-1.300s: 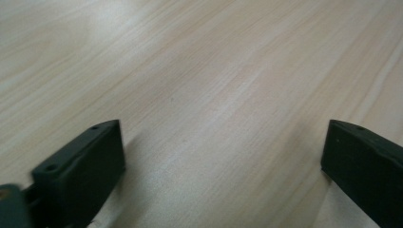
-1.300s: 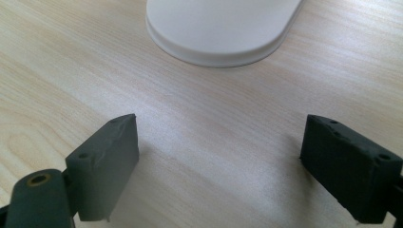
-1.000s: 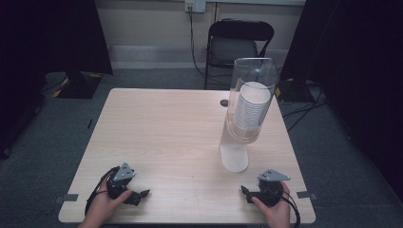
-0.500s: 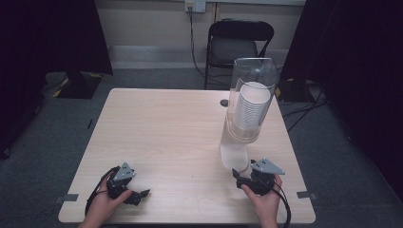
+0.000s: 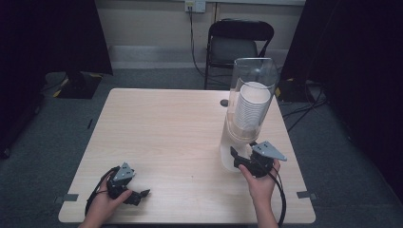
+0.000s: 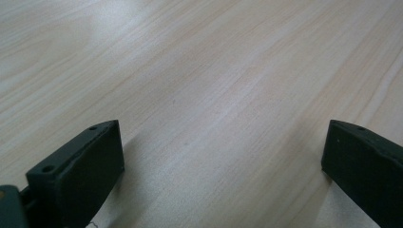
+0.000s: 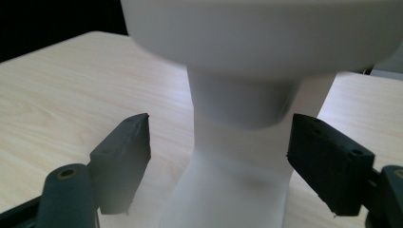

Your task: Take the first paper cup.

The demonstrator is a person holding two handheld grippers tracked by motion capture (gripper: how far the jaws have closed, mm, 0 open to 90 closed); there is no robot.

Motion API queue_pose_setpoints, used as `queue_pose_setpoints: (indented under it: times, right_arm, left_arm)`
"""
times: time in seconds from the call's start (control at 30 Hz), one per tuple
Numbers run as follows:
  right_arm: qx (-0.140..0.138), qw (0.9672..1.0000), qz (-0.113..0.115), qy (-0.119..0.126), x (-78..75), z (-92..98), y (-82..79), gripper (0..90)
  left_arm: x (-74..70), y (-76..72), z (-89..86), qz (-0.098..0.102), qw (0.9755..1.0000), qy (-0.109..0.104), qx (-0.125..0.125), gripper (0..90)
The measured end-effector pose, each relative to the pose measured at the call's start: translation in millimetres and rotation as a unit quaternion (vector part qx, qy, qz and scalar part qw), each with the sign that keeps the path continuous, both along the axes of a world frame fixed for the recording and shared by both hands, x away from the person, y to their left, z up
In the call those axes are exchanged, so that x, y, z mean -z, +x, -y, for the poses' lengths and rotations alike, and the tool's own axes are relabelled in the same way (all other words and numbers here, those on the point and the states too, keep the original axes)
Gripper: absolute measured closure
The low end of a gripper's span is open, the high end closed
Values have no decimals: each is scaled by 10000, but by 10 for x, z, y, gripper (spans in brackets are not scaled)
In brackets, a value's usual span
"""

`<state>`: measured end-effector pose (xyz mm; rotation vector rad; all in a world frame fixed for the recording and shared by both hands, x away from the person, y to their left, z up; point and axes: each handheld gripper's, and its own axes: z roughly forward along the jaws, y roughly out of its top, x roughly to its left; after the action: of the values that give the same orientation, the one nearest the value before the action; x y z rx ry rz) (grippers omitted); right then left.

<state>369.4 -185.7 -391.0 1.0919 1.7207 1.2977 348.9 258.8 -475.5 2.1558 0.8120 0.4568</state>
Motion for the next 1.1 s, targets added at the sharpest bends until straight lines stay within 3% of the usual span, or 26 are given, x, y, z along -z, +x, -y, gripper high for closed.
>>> queue_pose_setpoints:
  times: [0.17, 0.63, 0.93, 1.1]
  right_arm:
    - [94, 9999, 117, -18, -59, -17, 60, 208]
    - [166, 9972, 500, 529, -24, 1, 193, 268]
    - [81, 9960, 624, 640, -6, -18, 242, 308]
    - [124, 9964, 632, 554, 9, -30, 241, 325]
  left_arm:
    - [0, 0, 0, 0, 10000, -1, 0, 0]
    - [0, 1, 0, -1, 10000, -2, -4, 0]
    - [0, 1, 0, -1, 10000, 2, -3, 0]
    - [0, 1, 0, 1, 10000, 1, -2, 0]
